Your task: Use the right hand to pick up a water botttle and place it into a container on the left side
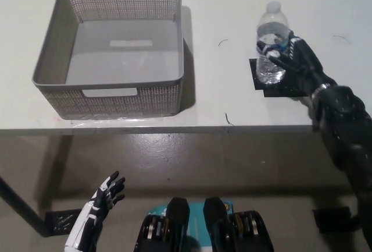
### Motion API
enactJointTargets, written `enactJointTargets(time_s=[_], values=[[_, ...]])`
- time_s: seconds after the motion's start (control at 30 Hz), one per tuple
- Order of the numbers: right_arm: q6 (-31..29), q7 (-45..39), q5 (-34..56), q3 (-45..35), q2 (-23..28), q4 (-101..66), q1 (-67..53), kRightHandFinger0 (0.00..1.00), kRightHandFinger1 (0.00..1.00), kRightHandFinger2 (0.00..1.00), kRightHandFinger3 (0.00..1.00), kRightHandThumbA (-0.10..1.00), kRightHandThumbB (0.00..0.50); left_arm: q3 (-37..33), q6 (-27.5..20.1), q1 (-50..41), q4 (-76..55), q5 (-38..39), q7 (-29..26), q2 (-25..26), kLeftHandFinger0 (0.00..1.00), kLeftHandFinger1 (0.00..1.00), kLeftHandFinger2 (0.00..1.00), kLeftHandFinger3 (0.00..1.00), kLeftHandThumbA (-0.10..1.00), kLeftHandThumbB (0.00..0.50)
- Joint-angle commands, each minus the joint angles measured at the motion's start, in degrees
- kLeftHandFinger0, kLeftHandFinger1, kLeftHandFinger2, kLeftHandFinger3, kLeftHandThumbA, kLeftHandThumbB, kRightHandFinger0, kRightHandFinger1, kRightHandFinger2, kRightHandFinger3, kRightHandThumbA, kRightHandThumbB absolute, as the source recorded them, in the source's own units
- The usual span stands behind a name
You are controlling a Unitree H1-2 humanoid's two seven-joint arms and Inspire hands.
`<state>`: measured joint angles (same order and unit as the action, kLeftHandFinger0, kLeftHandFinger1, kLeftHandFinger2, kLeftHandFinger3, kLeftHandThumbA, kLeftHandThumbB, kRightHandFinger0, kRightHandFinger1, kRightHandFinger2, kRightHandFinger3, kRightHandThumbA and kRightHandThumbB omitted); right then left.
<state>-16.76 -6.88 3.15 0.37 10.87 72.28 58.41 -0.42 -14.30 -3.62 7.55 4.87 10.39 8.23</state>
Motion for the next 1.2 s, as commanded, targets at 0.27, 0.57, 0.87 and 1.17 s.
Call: enactJointTargets(time_s=[0.27, 0.57, 0.87, 1.17], values=[[-1.3, 22.3, -2.7, -0.8, -3.8, 5.6, 9.0, 0.0, 0.18, 0.59, 0.58, -0.1, 0.121, 0.1, -1.5, 0.7, -1.3, 0.7, 0.7, 0.4, 1.0, 1.0, 1.0, 1.0, 1.0, 0.125], [-5.4, 23.6, -4.7, 0.1, -5.3, -3.2, 9.6, 0.0, 0.35, 0.75, 0.72, -0.1, 0.116, -0.1, -2.6, 0.3, -0.2, 0.8, 0.8, 0.1, 1.0, 1.0, 1.0, 1.0, 1.0, 0.128], [0.1, 23.5, -8.4, 2.5, -11.5, -26.2, 9.1, 0.0, 0.35, 0.7, 0.69, -0.1, 0.127, -0.4, -2.0, 0.2, -0.4, 0.2, 0.6, -0.2, 1.0, 1.0, 1.0, 1.0, 1.0, 0.138], [2.2, 25.1, -11.0, 3.8, -17.7, -28.4, 13.2, 0.03, 0.25, 0.42, 0.47, -0.1, 0.134, -1.0, -2.2, 0.4, -0.4, -0.5, 1.2, 0.8, 1.0, 1.0, 1.0, 1.0, 1.0, 0.159]])
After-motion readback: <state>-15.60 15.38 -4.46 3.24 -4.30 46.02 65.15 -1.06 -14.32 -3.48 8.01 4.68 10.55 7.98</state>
